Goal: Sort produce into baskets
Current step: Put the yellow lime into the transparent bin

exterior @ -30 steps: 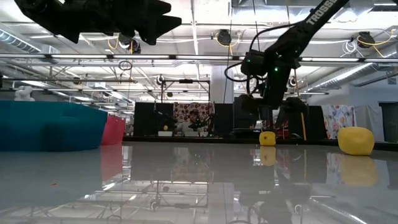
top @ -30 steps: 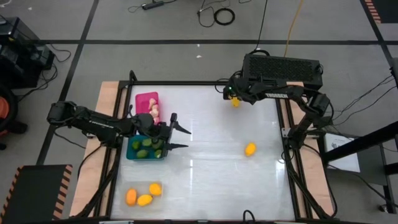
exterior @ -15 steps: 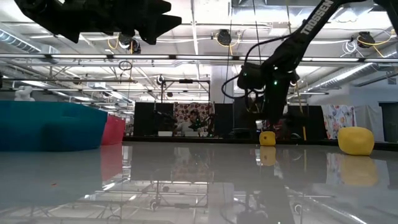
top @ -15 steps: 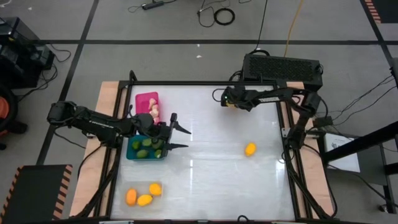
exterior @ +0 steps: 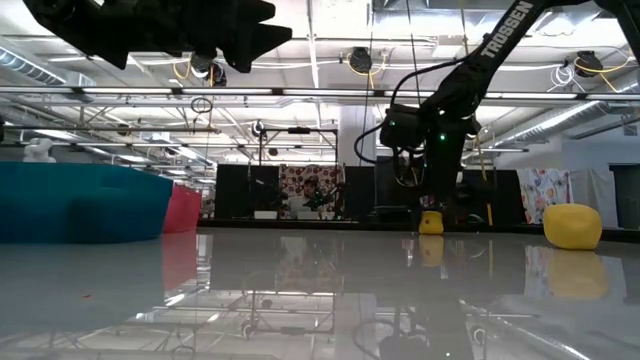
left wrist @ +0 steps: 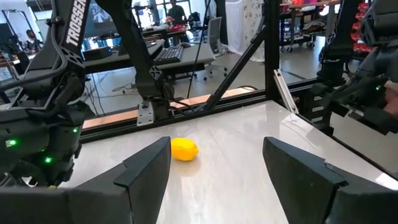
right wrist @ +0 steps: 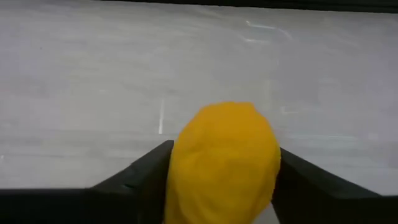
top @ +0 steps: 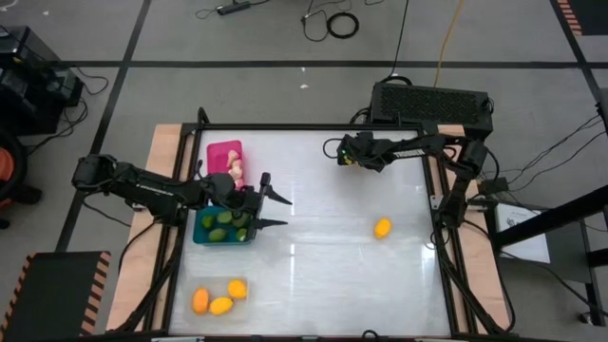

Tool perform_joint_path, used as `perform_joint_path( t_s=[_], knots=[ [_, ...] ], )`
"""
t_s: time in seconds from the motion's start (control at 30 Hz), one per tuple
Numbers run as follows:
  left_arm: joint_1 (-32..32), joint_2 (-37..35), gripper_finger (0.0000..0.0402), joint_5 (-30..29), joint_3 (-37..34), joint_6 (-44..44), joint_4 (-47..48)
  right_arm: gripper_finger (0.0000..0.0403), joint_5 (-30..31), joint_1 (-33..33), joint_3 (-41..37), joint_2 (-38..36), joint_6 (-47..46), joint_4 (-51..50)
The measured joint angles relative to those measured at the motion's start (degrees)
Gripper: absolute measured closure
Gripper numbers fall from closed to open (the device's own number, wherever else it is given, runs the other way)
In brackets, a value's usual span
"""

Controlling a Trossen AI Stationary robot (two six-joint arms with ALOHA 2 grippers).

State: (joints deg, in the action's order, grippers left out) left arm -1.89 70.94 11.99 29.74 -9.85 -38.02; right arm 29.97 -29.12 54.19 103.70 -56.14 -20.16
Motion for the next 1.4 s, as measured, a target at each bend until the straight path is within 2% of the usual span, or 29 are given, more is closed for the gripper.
perform_joint_path(
  t_s=[0.1,0.2,0.3,0.5,0.73,0.9,1.03,1.2,1.4],
  knots=[
    [0.0,0.0,0.0139,0.0,0.0,-0.3,0.7,0.0217,-0.1,0.2,0.0,-0.1,1.1,0.1],
    [0.2,-0.3,0.0139,0.0,0.0,-1.4,1.9,0.0234,-0.3,0.8,0.0,-1.1,1.9,-0.1],
    [1.7,-2.6,0.0139,-0.8,0.0,-1.5,5.0,0.0227,-0.5,2.1,0.0,-3.7,2.6,-0.1],
    [6.9,-11.3,0.0139,-3.4,-0.2,-1.0,18.3,0.0203,-3.2,8.4,0.0,-9.9,3.9,2.9],
    [11.5,-18.8,0.0139,-3.5,-3.7,0.5,19.1,0.0209,-6.1,23.8,0.0,-11.0,10.3,20.2],
    [14.3,-21.9,0.0139,-3.4,-6.8,1.9,15.2,0.0210,-6.1,34.9,0.7,-6.8,14.0,37.5],
    [15.5,-23.0,0.0139,-0.5,-7.7,3.4,14.0,0.0210,-6.0,42.1,9.3,0.1,19.9,42.2],
    [15.5,-25.2,0.0139,9.2,-7.9,6.3,14.6,0.0211,-5.9,46.9,29.3,14.0,27.4,36.0],
    [15.5,-28.6,0.0139,17.8,-8.0,8.1,14.7,0.0211,-6.3,48.2,51.0,30.1,32.9,28.7]
  ],
)
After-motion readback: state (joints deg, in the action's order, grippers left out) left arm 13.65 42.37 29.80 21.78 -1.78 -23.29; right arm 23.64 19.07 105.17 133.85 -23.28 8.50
